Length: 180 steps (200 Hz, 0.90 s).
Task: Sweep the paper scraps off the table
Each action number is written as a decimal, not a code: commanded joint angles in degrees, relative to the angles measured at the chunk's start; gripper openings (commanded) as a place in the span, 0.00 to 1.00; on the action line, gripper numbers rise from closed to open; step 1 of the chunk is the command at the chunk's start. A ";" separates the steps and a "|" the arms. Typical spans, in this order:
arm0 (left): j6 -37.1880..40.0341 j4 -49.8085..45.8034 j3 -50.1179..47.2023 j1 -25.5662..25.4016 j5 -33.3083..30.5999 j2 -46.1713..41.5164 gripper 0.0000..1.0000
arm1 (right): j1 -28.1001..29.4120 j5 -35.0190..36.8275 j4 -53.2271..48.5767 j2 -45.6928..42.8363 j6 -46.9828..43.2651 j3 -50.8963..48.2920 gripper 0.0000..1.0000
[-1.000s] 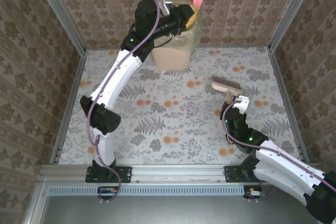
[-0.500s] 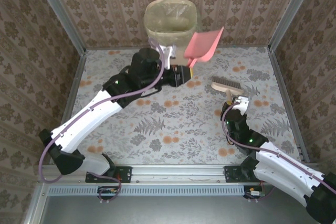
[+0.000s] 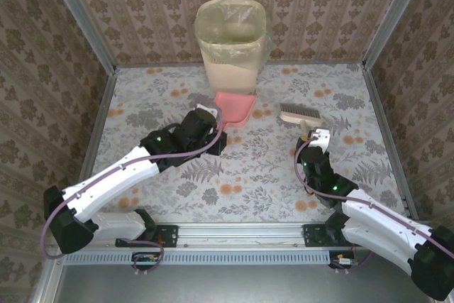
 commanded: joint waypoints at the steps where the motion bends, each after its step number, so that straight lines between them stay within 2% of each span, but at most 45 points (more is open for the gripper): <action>1: 2.37 -2.00 -3.69 1.18 -0.42 -1.24 0.00 | -0.26 -3.53 4.97 1.73 -2.14 0.63 0.00; 35: 3.52 -2.55 -6.55 4.26 1.85 1.04 0.00 | -0.18 -8.77 6.35 7.69 -3.24 2.64 0.00; 59: 3.20 0.54 -9.53 7.96 4.41 2.42 0.00 | 0.13 -10.72 7.37 11.16 -4.04 3.65 0.00; 98: 3.19 0.76 -9.42 11.43 4.87 9.67 0.00 | 1.61 -13.24 9.51 16.23 -5.87 4.99 0.00; 154: 1.22 1.89 -4.66 12.18 1.19 18.01 0.00 | 4.72 -12.83 10.45 24.99 -6.97 8.19 0.00; 180: -0.98 3.19 -2.22 14.94 4.64 22.87 0.00 | 5.49 -10.71 10.33 26.78 -5.73 8.74 0.03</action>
